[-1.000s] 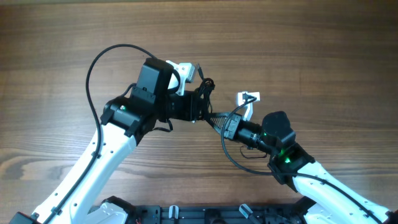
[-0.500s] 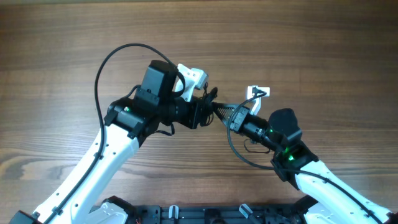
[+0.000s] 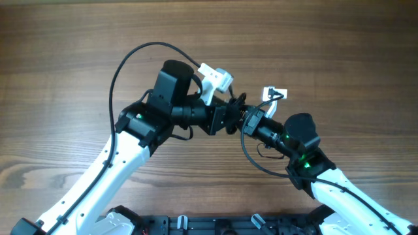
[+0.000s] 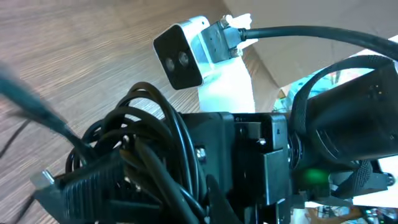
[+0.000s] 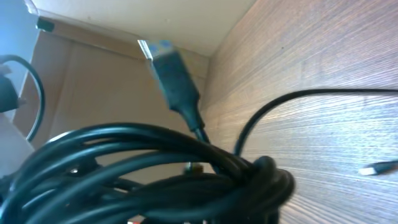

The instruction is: Untangle cables

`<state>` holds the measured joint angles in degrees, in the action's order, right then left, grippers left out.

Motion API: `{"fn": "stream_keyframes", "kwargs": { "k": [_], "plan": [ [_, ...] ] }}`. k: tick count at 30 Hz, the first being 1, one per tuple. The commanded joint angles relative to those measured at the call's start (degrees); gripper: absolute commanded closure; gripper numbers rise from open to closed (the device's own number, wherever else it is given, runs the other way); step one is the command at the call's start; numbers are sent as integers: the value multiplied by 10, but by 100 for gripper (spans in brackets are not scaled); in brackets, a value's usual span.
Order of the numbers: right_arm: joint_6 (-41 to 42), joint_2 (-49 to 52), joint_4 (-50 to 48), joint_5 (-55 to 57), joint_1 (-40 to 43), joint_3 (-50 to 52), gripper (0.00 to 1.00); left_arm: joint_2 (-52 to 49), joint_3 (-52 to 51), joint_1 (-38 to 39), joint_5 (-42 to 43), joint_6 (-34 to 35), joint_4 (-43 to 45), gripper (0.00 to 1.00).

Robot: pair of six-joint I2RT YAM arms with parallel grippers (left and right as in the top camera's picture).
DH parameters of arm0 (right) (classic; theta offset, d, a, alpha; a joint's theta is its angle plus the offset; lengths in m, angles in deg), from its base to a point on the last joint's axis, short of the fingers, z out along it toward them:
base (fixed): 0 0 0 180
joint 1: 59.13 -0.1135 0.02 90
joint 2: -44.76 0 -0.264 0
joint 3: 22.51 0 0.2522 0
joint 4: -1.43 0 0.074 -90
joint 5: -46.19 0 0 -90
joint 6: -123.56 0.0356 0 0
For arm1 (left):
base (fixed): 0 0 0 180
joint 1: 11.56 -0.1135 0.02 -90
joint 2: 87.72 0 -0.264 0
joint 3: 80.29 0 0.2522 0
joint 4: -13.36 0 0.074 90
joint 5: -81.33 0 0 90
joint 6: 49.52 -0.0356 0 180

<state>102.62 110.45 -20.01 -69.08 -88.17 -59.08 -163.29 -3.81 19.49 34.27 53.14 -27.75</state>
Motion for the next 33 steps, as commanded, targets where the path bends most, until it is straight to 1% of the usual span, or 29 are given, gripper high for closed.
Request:
{"fn": "stream_keyframes", "kwargs": {
  "k": [1, 2, 3, 4, 5, 7, 9, 12, 14, 16, 19, 22, 23, 24, 25, 26, 27, 28, 29, 30, 33],
  "plan": [
    [-1, 10, 14, -16, 2, 2, 69, 8, 10, -29, 59, 21, 17, 96],
    [0, 10, 13, -18, 6, 2, 67, 8, 10, -40, 59, 31, 13, 96],
    [-1, 9, 13, -18, 10, 2, 60, 8, 10, -54, 58, 35, 8, 96],
    [-1, 9, 11, -20, 15, 2, 51, 8, 10, -72, 57, 48, 2, 96],
    [0, 7, 7, -23, 23, 2, 40, 8, 10, -105, 56, 66, -5, 96],
    [0, 6, 5, -24, 32, 2, 36, 8, 10, -134, 57, 82, -8, 96],
    [0, 6, 0, -31, 42, 2, 35, 8, 10, -165, 56, 110, -7, 96],
    [-2, 6, 1, -35, 53, 2, 30, 8, 10, -209, 52, 170, -8, 96],
    [-28, 6, 4, -38, 52, 2, 27, 8, 10, -228, 33, 230, -8, 96],
    [-54, 6, 29, -45, 52, 2, 26, 8, 10, -237, 6, 297, -8, 96],
    [-107, 6, 66, -53, 43, 2, 26, 8, 10, -238, -42, 442, -10, 96],
    [-137, 6, 78, -52, 15, 2, 26, 8, 10, -238, -63, 591, -27, 96],
    [-137, 6, 78, -46, 6, 2, 26, 8, 10, -238, -68, 641, -40, 96],
    [-140, 6, 77, -30, -11, 2, 24, 8, 10, -238, -72, 709, -63, 96],
    [-155, 6, 76, -13, -26, 2, 23, 8, 10, -238, -73, 756, -85, 96],
    [-167, 6, 75, 8, -39, 2, 23, 8, 10, -238, -75, 783, -104, 96],
    [-160, 6, 75, 37, -53, 2, 23, 8, 10, -238, -77, 804, -126, 96],
    [-117, 7, 72, 68, -66, 2, 23, 8, 10, -238, -79, 821, -147, 96],
    [-73, 9, 66, 82, -75, 2, 22, 8, 10, -238, -79, 823, -160, 96],
    [-49, 11, 56, 85, -81, 2, 21, 8, 10, -237, -79, 823, -165, 96],
    [-22, 24, 26, 92, -103, 2, 23, 8, 10, -224, -80, 823, -166, 96]
  ]
}}
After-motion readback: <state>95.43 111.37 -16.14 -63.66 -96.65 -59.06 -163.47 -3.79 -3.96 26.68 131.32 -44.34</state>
